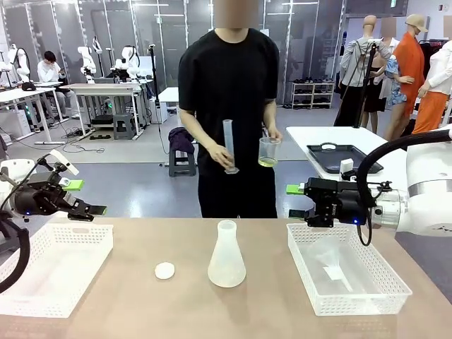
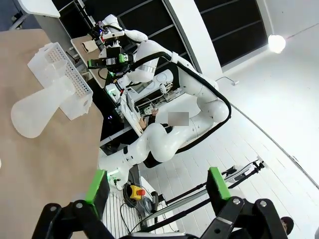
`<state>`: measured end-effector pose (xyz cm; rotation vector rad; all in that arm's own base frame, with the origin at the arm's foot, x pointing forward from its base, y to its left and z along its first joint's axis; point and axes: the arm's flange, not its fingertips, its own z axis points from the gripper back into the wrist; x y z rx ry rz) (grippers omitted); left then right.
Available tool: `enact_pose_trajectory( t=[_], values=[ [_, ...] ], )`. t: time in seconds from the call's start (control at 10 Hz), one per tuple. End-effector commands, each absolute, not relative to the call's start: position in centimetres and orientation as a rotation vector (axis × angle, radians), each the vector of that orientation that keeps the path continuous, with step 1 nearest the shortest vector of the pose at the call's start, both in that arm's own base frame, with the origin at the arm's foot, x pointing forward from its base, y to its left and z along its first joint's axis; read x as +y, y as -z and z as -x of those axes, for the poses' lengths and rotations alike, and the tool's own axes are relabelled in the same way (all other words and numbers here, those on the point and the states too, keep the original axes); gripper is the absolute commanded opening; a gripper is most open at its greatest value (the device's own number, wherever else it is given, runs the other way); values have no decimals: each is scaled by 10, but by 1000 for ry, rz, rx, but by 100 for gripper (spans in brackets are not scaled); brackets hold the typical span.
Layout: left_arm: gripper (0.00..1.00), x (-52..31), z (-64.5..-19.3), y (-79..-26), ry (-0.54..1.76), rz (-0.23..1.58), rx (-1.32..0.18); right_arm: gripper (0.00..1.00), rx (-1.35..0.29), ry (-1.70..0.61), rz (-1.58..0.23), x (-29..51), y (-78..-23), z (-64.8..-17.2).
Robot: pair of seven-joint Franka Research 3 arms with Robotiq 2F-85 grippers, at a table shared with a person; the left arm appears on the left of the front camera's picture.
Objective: Prepare the solutions needed for the experiment.
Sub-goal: Pick up the Plastic Funnel and insert it into the Big flask.
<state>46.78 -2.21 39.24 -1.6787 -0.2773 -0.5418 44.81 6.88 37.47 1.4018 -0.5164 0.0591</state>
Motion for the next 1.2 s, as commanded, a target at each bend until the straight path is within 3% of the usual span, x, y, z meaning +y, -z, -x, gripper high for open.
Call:
enact_pose_trajectory(
  t=[0.0,0.2,0.3,0.6,0.9,1.1],
  values=[
    [100,-22,-468,-392,540,1683,-280,100,-519,-43,-1420,70,-374,-448],
    [100,-22,-468,-392,540,1683,-280,100,-517,-60,-1402,68,-375,-448],
    [100,-22,-468,-392,540,1683,-280,100,-520,-133,-1309,68,-393,-456],
    [100,-22,-468,-392,540,1683,-280,100,-474,-530,-922,82,-443,-476],
    [100,-22,-468,-392,540,1683,-280,100,-317,-767,-503,87,-478,-479],
    [100,-22,-468,-392,540,1683,-280,100,-258,-876,-343,88,-482,-476]
  ],
)
